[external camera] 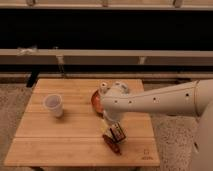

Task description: Place the white sponge in the ceramic bowl

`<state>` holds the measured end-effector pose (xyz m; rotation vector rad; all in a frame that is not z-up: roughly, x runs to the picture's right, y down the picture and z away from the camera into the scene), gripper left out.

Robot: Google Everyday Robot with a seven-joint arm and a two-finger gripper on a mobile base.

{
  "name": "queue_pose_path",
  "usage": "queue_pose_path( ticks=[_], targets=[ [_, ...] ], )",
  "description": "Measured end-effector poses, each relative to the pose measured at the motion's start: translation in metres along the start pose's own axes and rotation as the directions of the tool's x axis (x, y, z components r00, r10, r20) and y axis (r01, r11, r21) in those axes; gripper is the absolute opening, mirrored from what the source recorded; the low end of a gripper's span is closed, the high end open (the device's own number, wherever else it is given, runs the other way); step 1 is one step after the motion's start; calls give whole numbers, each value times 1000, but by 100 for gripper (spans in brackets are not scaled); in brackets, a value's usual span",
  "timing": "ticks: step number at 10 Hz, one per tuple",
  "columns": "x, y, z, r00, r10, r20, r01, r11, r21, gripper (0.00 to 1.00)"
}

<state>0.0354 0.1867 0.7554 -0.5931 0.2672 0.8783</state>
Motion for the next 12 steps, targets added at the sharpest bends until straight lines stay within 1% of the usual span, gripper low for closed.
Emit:
queue_pose_path(
  ticks=[1,4,5,8,9,12],
  targets=[
    [-1,0,0,1000,0,1,0,1000,1,80],
    [-13,-12,15,1000,-1,-17,1,1000,11,80],
    [-17,-21,24,1000,6,-30,-5,1000,16,80],
    [-24,-32,40,998,21,-54,-20,1000,17,80],
    [-23,-34,47,997,29,-69,-29,1000,12,80],
    [-18,-31,64,994,42,-105,-43,999,-8,80]
  ],
)
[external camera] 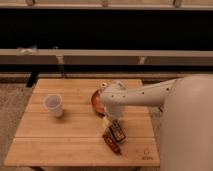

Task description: Place the white sponge in the ceramic bowl

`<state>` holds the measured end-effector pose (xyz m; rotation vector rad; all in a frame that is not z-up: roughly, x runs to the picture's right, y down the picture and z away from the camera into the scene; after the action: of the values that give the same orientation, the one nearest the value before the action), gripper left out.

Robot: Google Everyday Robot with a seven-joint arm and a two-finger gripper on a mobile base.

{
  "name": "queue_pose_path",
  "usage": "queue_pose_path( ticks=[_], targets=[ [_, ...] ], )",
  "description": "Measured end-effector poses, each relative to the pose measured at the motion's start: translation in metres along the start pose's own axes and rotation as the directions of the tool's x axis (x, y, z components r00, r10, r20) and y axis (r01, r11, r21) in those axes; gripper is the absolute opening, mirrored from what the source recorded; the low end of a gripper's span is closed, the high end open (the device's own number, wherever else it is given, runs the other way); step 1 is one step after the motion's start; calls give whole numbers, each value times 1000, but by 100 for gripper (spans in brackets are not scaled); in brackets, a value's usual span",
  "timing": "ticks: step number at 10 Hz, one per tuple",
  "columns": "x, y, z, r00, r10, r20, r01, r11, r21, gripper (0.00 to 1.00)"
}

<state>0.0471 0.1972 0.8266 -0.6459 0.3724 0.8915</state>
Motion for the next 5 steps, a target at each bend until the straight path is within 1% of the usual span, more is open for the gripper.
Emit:
queue_pose_path(
  ticks=[1,2,3,5],
  targets=[
    [2,0,4,1000,8,-11,-8,1000,-5,78],
    [3,1,7,1000,11,-17,-11,1000,-8,73],
    [4,3,10,1000,12,-25,-12,1000,-11,62],
    [6,5,13,999,13,-33,-14,1000,-13,44]
  ],
)
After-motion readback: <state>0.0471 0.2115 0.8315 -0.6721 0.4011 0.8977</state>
